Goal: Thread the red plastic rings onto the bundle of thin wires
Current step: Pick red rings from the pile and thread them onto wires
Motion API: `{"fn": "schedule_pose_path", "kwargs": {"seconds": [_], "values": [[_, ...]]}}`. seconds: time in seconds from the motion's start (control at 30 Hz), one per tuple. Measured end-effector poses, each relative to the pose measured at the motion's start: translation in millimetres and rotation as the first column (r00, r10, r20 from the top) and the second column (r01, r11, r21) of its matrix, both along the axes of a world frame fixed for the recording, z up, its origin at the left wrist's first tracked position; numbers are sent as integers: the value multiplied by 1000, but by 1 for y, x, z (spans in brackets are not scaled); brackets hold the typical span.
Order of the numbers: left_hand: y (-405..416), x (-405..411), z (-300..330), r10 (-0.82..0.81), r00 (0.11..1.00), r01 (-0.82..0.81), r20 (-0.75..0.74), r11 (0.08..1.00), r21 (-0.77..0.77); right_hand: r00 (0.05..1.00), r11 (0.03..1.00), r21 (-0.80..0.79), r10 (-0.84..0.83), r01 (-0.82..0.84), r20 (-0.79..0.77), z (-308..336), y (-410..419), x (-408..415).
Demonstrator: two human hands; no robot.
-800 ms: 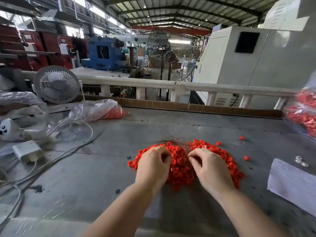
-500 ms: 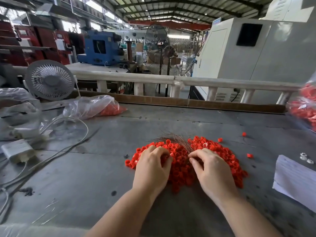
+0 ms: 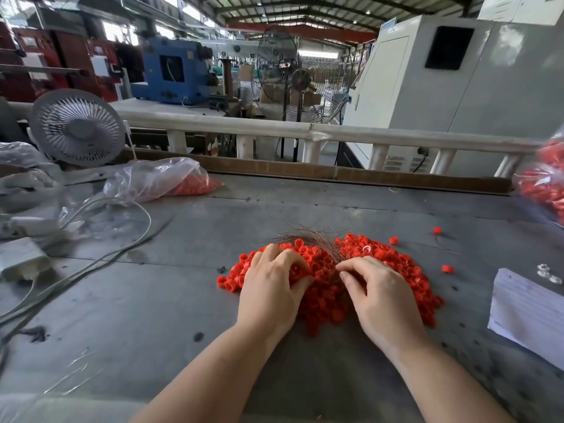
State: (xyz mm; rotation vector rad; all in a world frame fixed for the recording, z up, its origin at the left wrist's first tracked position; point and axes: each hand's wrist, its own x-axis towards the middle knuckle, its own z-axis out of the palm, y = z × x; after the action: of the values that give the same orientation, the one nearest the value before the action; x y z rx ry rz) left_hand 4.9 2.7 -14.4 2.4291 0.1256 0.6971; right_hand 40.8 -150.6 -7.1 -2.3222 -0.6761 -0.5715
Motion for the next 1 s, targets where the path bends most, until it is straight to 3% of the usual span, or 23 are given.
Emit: {"fn": "schedule_pose_path", "kwargs": {"seconds": [0.2, 0.33, 0.43, 0.53, 0.73, 1.0], "values": [[3, -10, 5, -19, 993, 33, 119, 993, -112, 999, 997, 71, -27, 25, 22, 2, -2, -2], [1, -12, 6, -33, 992, 70, 125, 948, -312, 997, 992, 127, -20, 10, 79, 5, -1, -5], [1, -12, 7, -45, 994, 83, 97, 899, -431, 996, 997, 78, 1, -8, 84, 5, 2, -5], [1, -12, 7, -53, 995, 88, 87, 876, -475, 999, 1000, 12, 24, -24, 29, 2, 4, -3], [2, -10, 6, -76, 995, 102, 71, 845, -524, 994, 996, 43, 75, -78, 75, 3, 4, -4], [1, -10, 6, -94, 993, 116, 68, 835, -538, 995, 995, -4, 99, -99, 28, 3, 10, -5]]}}
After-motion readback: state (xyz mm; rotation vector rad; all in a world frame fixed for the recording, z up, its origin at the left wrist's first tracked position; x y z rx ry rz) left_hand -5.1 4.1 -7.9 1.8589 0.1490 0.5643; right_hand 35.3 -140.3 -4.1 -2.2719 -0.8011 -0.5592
